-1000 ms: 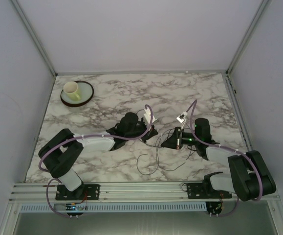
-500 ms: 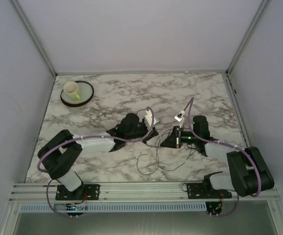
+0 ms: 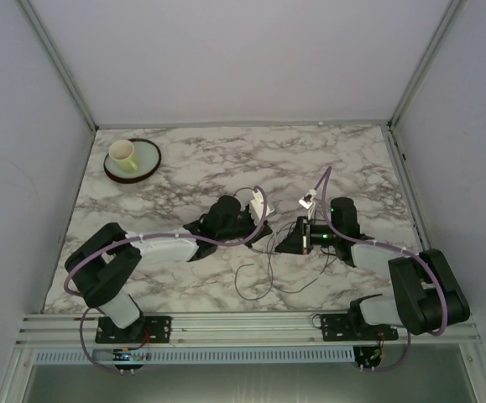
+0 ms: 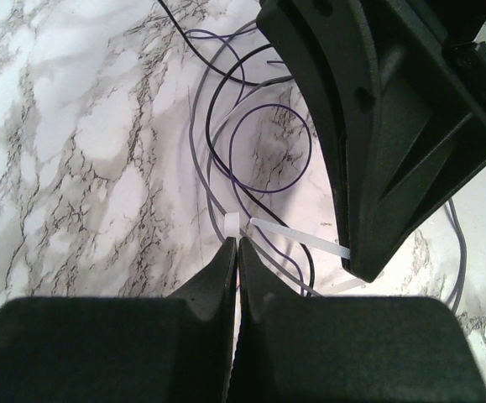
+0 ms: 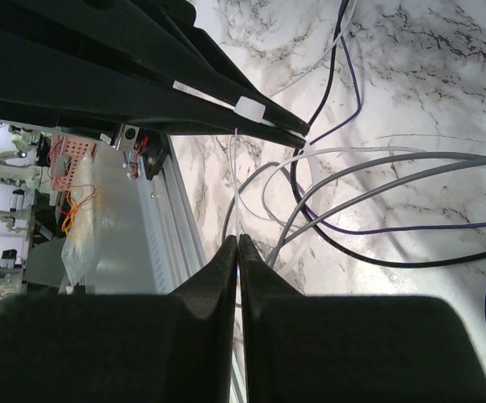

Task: Zip-tie the wires
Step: Tie the cable at the center of the board.

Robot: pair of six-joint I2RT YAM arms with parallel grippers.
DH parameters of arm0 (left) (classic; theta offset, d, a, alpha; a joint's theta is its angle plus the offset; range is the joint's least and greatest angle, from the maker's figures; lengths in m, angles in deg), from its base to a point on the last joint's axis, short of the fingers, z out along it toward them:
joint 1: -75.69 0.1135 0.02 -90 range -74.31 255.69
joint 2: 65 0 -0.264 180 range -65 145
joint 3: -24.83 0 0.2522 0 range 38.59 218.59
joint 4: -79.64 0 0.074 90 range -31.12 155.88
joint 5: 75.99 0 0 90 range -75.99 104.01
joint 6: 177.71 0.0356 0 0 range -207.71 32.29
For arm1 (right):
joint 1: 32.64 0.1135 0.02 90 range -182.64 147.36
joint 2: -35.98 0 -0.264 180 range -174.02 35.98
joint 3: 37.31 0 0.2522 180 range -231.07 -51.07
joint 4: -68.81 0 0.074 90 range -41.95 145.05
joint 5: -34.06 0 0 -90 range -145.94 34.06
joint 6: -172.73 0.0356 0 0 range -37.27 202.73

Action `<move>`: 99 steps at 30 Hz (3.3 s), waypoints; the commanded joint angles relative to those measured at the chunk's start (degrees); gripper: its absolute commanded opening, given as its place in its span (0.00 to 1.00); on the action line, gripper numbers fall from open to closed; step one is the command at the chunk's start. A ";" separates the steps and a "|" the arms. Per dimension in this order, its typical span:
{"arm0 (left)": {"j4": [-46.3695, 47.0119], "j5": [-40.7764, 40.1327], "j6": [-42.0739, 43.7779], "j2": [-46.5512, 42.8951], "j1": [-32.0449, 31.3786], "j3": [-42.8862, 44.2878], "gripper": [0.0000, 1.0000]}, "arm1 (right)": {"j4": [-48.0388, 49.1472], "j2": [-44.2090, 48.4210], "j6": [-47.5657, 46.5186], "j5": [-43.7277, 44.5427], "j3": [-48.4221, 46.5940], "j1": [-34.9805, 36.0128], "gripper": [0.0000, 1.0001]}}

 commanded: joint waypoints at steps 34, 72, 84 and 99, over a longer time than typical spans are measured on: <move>0.77 -0.90 1.25 -2.03 -1.05 -0.18 0.00 | -0.29 0.94 -1.73 -1.18 0.33 0.56 0.00; 0.56 -0.81 3.68 -2.42 -1.66 -0.87 0.00 | 1.82 -0.02 -0.85 -1.00 -0.99 0.60 0.00; 2.49 -2.53 4.43 -3.67 -2.01 -2.68 0.00 | 1.74 -0.19 -0.37 -1.31 -0.97 0.46 0.00; 2.93 -4.19 6.21 -2.90 -3.40 -2.13 0.00 | 3.23 -2.09 1.91 -1.91 -3.27 0.68 0.00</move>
